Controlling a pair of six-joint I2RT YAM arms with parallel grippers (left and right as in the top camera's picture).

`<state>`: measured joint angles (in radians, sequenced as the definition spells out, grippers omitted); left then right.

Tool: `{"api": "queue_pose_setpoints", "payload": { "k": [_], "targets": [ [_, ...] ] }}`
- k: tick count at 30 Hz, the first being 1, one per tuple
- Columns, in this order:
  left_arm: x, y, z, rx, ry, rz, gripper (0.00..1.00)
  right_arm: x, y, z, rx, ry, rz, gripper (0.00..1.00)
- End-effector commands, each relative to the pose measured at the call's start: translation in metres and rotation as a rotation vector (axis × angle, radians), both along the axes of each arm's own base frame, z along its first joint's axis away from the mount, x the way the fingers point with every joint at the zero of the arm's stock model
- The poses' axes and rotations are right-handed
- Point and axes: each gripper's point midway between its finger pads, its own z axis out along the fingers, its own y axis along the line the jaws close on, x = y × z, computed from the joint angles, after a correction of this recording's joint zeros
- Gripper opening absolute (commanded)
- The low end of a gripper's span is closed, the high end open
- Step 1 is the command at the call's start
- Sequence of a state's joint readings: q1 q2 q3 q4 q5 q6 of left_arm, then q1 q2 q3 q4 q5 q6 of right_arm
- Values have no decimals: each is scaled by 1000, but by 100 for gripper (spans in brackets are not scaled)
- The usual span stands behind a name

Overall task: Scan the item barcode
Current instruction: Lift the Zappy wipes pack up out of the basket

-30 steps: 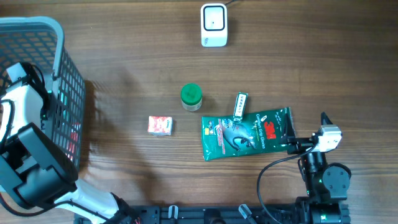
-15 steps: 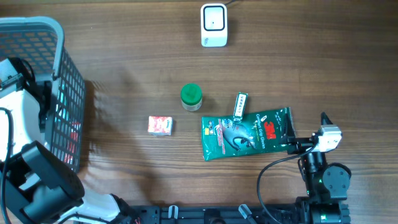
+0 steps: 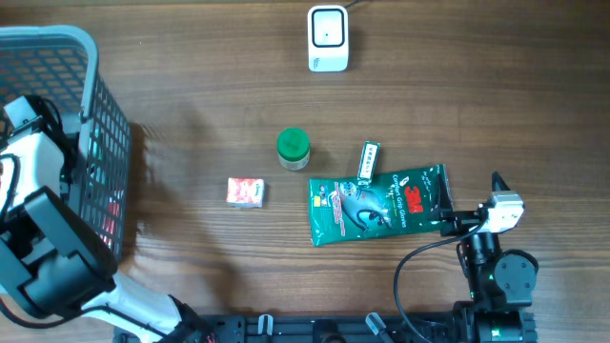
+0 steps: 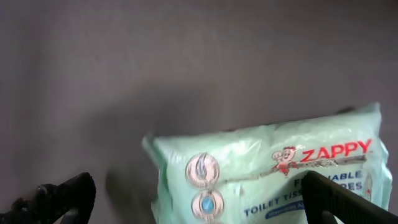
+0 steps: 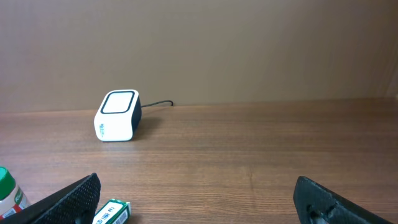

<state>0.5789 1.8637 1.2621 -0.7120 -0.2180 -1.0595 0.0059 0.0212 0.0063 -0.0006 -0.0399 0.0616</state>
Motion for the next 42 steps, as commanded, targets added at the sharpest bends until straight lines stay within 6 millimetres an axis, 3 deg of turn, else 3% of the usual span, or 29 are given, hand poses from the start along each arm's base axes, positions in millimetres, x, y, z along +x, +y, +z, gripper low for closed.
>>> {"api": "queue_pose_setpoints", "payload": {
  "k": [1,2,4,5,6,10,13,16,17,22,25,28,29,31,34,35,37,42],
  "targets": [
    [-7,6,-24,-15,67,-48,98,0,-1,2,-9,-8,-9,100],
    [-8,5,-28,-22,80,-62,85,0,-1,2,-9,-8,-9,100],
    [-10,4,-33,-31,94,-64,29,0,-1,2,-9,-8,-9,100],
    [-10,4,-33,-31,94,-64,10,0,-1,2,-9,-8,-9,100],
    [-10,4,-31,-29,91,-64,4,0,-1,2,-9,-8,-9,100],
    [-8,6,-10,-1,53,-60,4,0,-1,2,-9,-8,-9,100],
    [-4,10,27,56,-25,-58,4,0,-1,2,-9,-8,-9,100],
    [-2,11,78,135,-134,-55,4,0,-1,2,-9,-8,-9,100],
    [-5,10,117,197,-218,-51,4,0,-1,2,-9,-8,-9,100],
    [-32,-1,219,365,-440,-28,4,0,-1,2,-9,-8,-9,100],
    [-53,-13,261,438,-534,-21,4,0,-1,2,-9,-8,-9,100],
    [-66,-22,281,477,-576,-14,4,0,-1,2,-9,-8,-9,100],
    [-72,-22,282,484,-572,0,5,0,-1,2,-9,-8,-9,100],
    [-76,-20,277,486,-543,24,29,0,-1,2,-9,-8,-9,100],
    [-73,-7,255,458,-466,48,87,0,-1,2,-9,-8,-9,100],
    [-71,-1,246,439,-446,69,100,0,-1,2,-9,-8,-9,100],
    [-66,10,219,377,-392,81,100,0,-1,1,-9,-7,-9,100],
    [-53,19,121,108,-215,104,100,0,-1,1,-9,-7,-9,99]
  ]
}}
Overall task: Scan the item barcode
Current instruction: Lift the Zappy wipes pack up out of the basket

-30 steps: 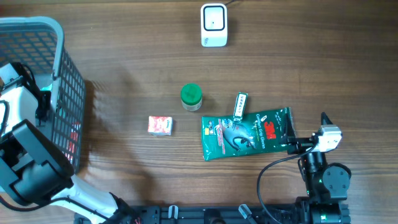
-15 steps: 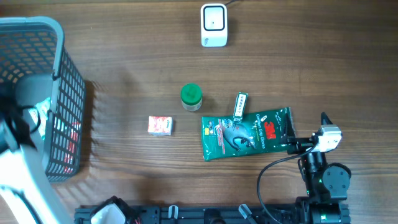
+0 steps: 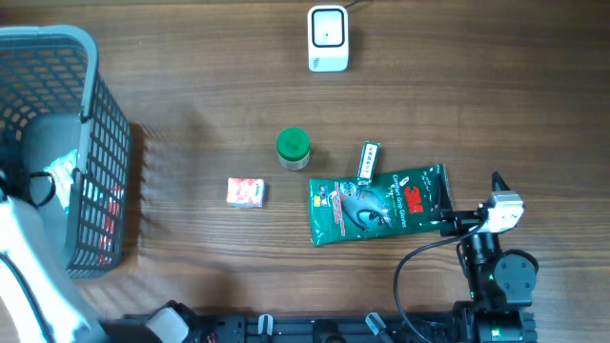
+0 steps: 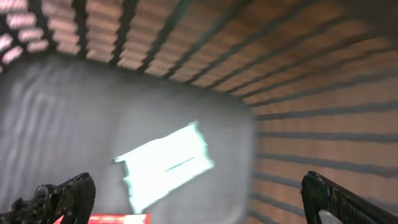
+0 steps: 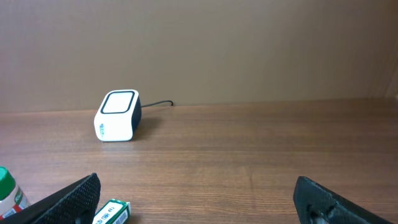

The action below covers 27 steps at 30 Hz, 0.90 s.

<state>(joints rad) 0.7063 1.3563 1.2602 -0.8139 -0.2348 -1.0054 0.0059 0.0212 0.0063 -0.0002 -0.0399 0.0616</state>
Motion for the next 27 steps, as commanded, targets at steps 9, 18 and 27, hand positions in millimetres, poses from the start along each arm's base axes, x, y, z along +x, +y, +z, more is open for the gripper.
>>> {"api": "queue_pose_setpoints", "payload": {
  "k": [9,18,27],
  "targets": [
    [7,-16,-158,-451,238,85,100,0,-1,1,-9,-7,-9,100],
    [11,-14,-182,-479,242,133,100,0,-1,1,-9,-7,-9,100],
    [-1,-37,-238,-523,316,106,10,0,-1,1,-9,-7,-9,100]
  ]
}}
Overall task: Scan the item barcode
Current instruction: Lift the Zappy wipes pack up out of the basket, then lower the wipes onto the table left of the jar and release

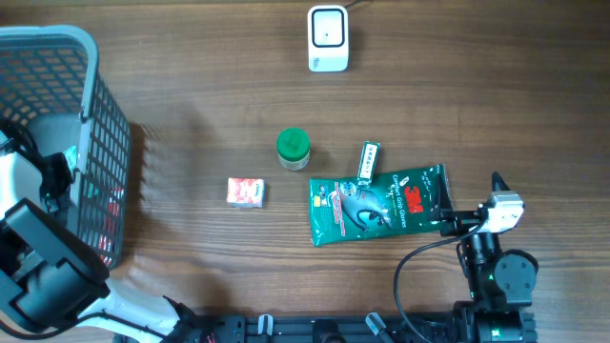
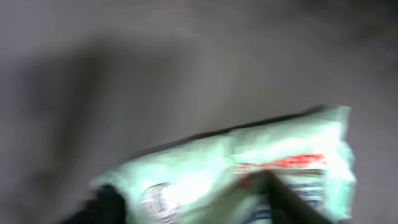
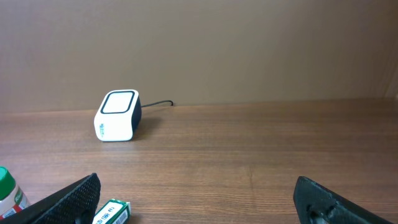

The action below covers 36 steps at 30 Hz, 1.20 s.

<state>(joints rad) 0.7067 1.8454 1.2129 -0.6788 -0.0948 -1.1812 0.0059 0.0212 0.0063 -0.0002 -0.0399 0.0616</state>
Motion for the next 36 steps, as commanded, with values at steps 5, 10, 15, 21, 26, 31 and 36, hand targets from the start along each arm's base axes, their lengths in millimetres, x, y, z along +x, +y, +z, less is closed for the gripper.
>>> {"api": "queue_pose_setpoints", "payload": {
  "k": [5,10,15,21,26,31,36],
  "targets": [
    [-33,-34,-47,-120,145,-74,4,0,-1,1,-9,-7,-9,100],
    [-19,-21,6,-31,61,-109,4,0,-1,1,-9,-7,-9,100],
    [-5,-7,144,190,-163,-121,4,0,-1,1,-9,-7,-9,100],
    [-28,-30,284,429,-426,-126,4,0,-1,1,-9,-7,-9,100],
    [-28,-94,332,399,-658,-330,4,0,-1,1,-9,-7,-9,100],
    [-12,-194,348,382,-745,-838,4,0,-1,1,-9,-7,-9,100],
    [-7,-251,303,310,-583,-1040,4,0,-1,1,-9,-7,-9,100]
  ]
}}
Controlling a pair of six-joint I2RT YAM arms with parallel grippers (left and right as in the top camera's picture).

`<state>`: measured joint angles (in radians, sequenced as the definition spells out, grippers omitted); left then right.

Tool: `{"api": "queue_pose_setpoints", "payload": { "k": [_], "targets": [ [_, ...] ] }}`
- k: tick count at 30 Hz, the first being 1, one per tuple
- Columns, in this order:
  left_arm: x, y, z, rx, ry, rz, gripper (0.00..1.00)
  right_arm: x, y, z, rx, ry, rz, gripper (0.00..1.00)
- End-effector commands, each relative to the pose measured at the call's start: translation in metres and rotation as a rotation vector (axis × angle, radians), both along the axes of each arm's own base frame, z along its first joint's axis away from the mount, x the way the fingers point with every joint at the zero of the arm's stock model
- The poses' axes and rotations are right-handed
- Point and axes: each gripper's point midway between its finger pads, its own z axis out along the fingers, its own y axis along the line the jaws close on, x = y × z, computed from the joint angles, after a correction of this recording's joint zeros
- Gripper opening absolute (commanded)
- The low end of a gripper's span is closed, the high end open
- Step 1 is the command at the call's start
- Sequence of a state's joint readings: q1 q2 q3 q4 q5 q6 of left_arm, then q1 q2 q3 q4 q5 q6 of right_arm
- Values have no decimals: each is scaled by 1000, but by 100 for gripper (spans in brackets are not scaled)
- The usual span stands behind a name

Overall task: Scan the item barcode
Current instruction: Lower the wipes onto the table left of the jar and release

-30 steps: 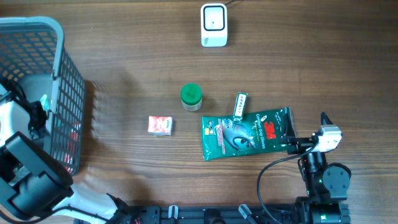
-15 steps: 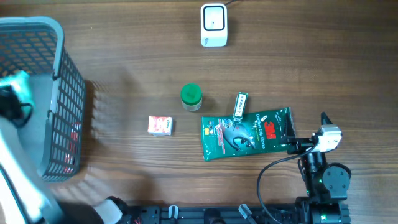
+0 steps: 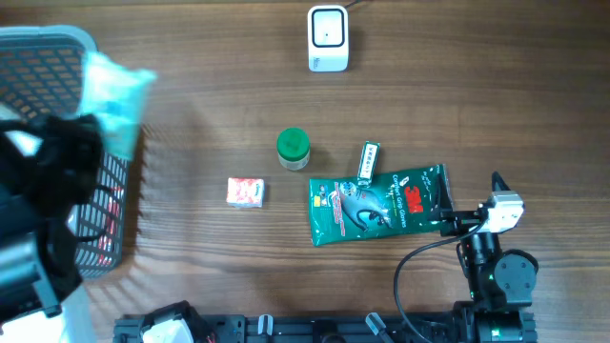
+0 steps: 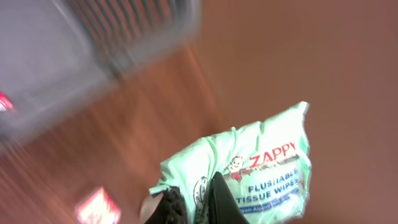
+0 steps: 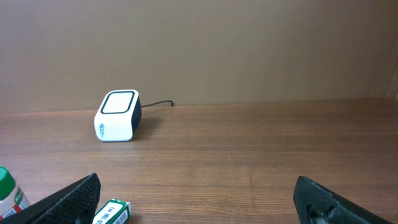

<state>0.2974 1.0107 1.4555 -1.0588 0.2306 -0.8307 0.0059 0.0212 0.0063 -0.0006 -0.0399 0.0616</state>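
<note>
A pale green pack of Zappy flushable wipes hangs in the air, with my left gripper shut on its lower left corner. From overhead the pack is blurred and sits above the right rim of the grey basket. The white barcode scanner stands at the far middle of the table, also in the right wrist view. My right gripper rests open at the near right, nothing between its fingers.
On the wood lie a green-capped bottle, a small green box, a green 3M pouch right by the right gripper, and a red-and-white box. A red item stays inside the basket.
My left gripper was down in the basket with its fingers at the wipes pack. Now it is shut on the pack and holds it up above the basket's right rim. The right arm is unchanged.
First my left gripper was open just above the wipes pack inside the basket. Then it was open higher up, the pack lying on the basket floor. Then it was low at the pack again. Now the pack is held clear of the basket. The right arm stayed still.
</note>
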Motion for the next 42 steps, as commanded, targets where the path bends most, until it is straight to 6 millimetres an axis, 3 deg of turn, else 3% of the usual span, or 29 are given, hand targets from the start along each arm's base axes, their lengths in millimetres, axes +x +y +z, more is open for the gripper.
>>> {"api": "queue_pose_setpoints", "payload": {
  "k": [1,4,8,12,19,25,29,34,35,36,39,42],
  "targets": [
    [8,-38,-31,120,100,-158,4,0,-1,1,-9,-7,-9,100],
    [8,-53,-72,119,241,-115,4,0,-1,1,-9,-7,-9,100],
    [-7,-46,-141,69,455,147,4,0,-1,1,-8,-7,-9,100],
    [-15,-32,-197,56,553,333,4,0,-1,1,-9,-7,-9,100],
    [7,-40,-285,66,605,293,4,0,-1,1,-9,-7,-9,100],
    [-16,-66,-354,-93,870,358,4,0,-1,1,-9,-7,-9,100],
    [-10,-101,-373,-180,915,204,4,0,-1,1,-9,-7,-9,100],
    [-3,-124,-366,-117,859,54,4,0,-1,1,-9,-7,-9,100],
    [-3,-128,-364,-110,853,41,9,0,-1,1,-9,-7,-9,100],
    [-3,-131,-362,-102,843,31,26,0,-1,1,-9,-7,-9,100],
    [0,-134,-354,-102,813,17,56,0,-1,1,-9,-7,-9,100],
    [6,-134,-335,-108,750,5,73,0,-1,1,-9,-7,-9,100]
  ]
}}
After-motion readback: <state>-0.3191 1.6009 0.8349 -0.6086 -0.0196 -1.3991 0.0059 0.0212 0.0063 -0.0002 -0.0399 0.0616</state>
